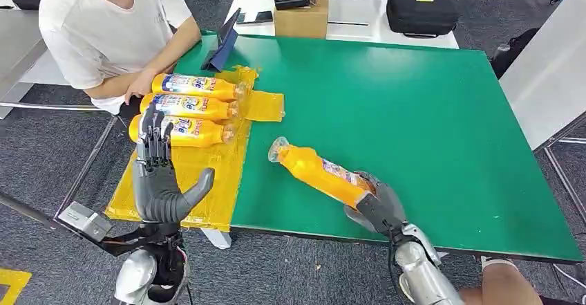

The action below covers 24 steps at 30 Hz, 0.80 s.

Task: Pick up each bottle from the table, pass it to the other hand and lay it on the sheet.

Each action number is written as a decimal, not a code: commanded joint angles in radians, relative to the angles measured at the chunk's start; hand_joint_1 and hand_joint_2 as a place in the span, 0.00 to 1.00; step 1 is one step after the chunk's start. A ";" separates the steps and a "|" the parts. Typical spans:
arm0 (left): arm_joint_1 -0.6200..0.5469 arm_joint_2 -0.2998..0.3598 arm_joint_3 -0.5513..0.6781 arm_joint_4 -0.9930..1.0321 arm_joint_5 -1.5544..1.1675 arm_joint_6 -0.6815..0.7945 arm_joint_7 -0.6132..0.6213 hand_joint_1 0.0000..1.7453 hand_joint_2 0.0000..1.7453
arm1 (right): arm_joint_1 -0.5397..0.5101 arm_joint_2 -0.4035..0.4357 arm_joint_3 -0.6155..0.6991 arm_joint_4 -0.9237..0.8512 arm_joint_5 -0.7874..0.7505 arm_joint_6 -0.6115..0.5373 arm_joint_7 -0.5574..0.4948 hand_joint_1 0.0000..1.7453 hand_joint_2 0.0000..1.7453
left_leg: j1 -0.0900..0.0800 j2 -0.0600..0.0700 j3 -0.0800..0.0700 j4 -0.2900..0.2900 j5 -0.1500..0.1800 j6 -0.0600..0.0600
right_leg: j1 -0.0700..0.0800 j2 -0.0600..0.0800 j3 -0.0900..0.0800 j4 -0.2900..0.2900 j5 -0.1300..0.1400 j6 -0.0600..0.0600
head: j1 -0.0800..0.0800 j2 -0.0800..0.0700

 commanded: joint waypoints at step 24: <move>0.047 0.041 -0.254 0.143 0.046 -0.254 0.062 0.00 1.00 | 0.228 0.141 0.221 -0.597 -0.096 -0.142 -0.183 1.00 1.00 | 0.000 0.002 -0.007 -0.001 -0.001 -0.001 | 0.000 0.001 -0.007 -0.001 -0.001 -0.002 | 0.000 0.000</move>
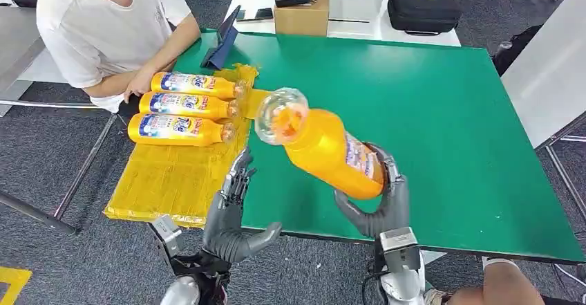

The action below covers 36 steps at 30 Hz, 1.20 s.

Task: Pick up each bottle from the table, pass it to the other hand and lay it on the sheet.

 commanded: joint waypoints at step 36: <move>-0.015 0.035 0.033 -0.032 0.303 -0.194 0.043 1.00 1.00 | -0.035 -0.041 0.482 0.295 0.172 -0.080 0.010 0.00 1.00 | 0.002 -0.001 0.003 -0.001 -0.001 -0.001 | 0.002 -0.002 0.003 -0.001 -0.002 -0.002 | 0.000 0.000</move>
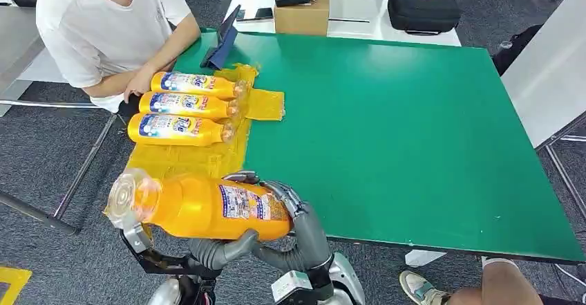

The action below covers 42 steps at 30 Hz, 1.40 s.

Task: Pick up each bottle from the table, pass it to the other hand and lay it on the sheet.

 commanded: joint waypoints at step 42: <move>-0.740 0.191 0.115 1.140 -1.446 0.592 0.217 1.00 1.00 | -0.001 -0.034 -0.123 -0.286 -0.257 -0.183 -0.068 0.00 0.00 | 0.002 0.002 0.007 -0.001 0.000 -0.002 | 0.002 0.000 0.007 0.000 -0.001 -0.002 | 0.000 0.000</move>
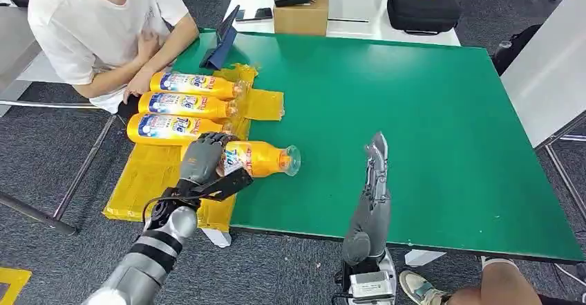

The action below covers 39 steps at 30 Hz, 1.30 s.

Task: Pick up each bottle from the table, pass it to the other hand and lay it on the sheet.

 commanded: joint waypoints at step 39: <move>0.019 0.020 0.156 -0.146 0.564 -0.636 -0.266 0.00 1.00 | -0.052 -0.021 -0.072 0.076 -0.162 0.113 0.002 0.00 0.00 | 0.002 0.000 0.008 0.000 -0.001 -0.005 | 0.002 0.001 0.007 0.001 0.000 -0.005 | 0.001 0.000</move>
